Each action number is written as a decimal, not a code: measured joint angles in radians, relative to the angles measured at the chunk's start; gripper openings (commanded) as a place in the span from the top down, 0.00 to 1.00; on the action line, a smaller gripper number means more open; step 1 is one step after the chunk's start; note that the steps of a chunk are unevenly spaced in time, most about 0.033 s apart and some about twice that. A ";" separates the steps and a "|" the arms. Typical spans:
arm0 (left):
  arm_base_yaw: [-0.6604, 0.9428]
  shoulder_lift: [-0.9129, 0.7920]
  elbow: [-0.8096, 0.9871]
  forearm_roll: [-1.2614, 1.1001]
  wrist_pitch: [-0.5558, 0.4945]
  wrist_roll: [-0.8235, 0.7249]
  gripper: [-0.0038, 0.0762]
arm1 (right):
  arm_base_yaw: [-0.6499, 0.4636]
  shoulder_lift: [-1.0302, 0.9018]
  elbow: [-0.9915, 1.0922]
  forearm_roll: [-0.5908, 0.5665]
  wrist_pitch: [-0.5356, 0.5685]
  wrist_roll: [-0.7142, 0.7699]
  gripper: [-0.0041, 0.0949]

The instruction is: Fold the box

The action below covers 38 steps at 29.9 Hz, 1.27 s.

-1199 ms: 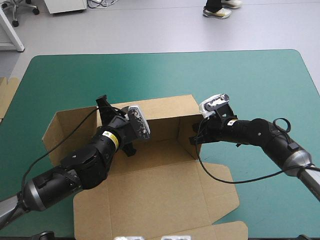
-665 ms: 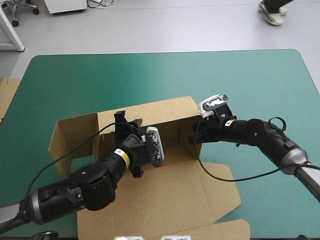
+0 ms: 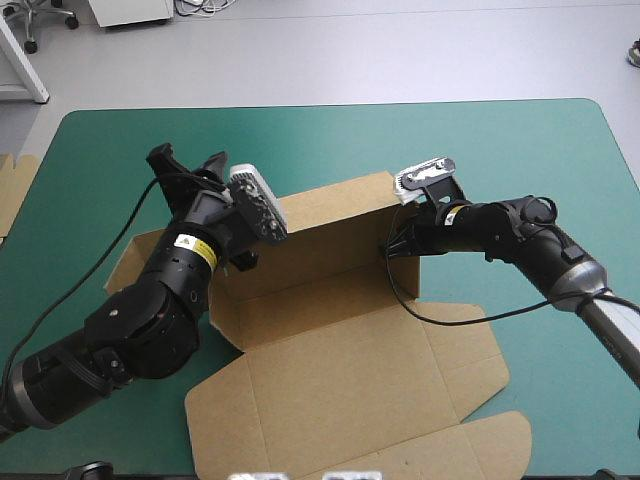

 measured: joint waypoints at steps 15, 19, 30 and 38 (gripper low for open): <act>0.130 -0.079 -0.002 0.025 -0.065 -0.070 0.86 | 0.000 0.173 -0.451 -0.139 0.469 0.161 0.96; 0.130 -0.110 -0.003 0.020 -0.065 -0.111 0.93 | 0.000 0.280 -0.571 -0.139 0.535 0.162 0.96; 0.264 -0.116 -0.003 -0.207 -0.066 -0.176 0.95 | -0.006 0.423 -0.710 -0.106 0.577 0.156 0.96; 0.708 -0.106 -0.003 -0.630 -0.216 -0.019 0.95 | -0.051 0.428 -0.712 -0.053 0.577 0.143 0.96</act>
